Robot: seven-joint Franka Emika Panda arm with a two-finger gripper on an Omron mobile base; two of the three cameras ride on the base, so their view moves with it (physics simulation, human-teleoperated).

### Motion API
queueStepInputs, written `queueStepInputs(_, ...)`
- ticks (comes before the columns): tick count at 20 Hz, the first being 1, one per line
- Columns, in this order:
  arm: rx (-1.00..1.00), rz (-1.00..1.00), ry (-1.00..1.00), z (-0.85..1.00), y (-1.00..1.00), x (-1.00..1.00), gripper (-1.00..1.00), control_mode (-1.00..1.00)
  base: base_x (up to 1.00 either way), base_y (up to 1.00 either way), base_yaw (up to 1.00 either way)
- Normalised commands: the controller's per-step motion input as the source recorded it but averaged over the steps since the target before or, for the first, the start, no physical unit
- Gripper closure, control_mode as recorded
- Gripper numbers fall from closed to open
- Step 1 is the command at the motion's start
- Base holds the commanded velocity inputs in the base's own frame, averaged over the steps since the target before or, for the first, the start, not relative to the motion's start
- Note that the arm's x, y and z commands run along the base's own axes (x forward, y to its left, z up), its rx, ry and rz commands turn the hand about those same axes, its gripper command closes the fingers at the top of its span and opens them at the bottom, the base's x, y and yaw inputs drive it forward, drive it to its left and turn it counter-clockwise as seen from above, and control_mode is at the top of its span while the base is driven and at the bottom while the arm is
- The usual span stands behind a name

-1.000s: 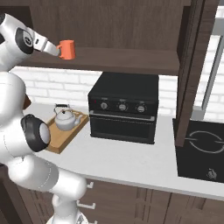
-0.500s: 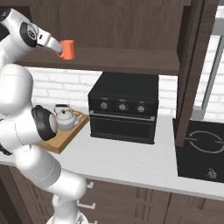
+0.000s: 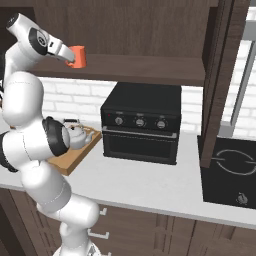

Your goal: Pick the kettle from the counter and place it on the tray. Then pick the mug from the cabinet and place it on the tray. Then close the cabinet doors.

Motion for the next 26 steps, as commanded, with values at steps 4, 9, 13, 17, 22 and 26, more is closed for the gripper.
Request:
queueStepInputs(4,0.0,-0.04,0.03,0.0,0.0,0.16,-1.0,-1.0,0.0,0.0,0.0)
queueStepInputs(9,0.0,-0.05,0.01,0.0,0.0,0.07,1.0,-1.0,0.0,0.0,0.0)
queueStepInputs(13,0.0,-0.06,0.0,0.0,-0.02,0.0,1.0,-1.0,0.0,0.0,0.0)
queueStepInputs(17,0.0,-0.07,0.0,0.0,-0.13,0.0,1.0,-1.0,0.0,0.0,0.0)
queueStepInputs(22,0.0,-0.05,0.0,0.0,-0.24,-0.01,1.0,-1.0,0.0,0.0,0.0)
queueStepInputs(26,0.0,0.02,-0.06,0.0,-0.35,-0.36,1.0,-1.0,0.0,0.0,0.0)
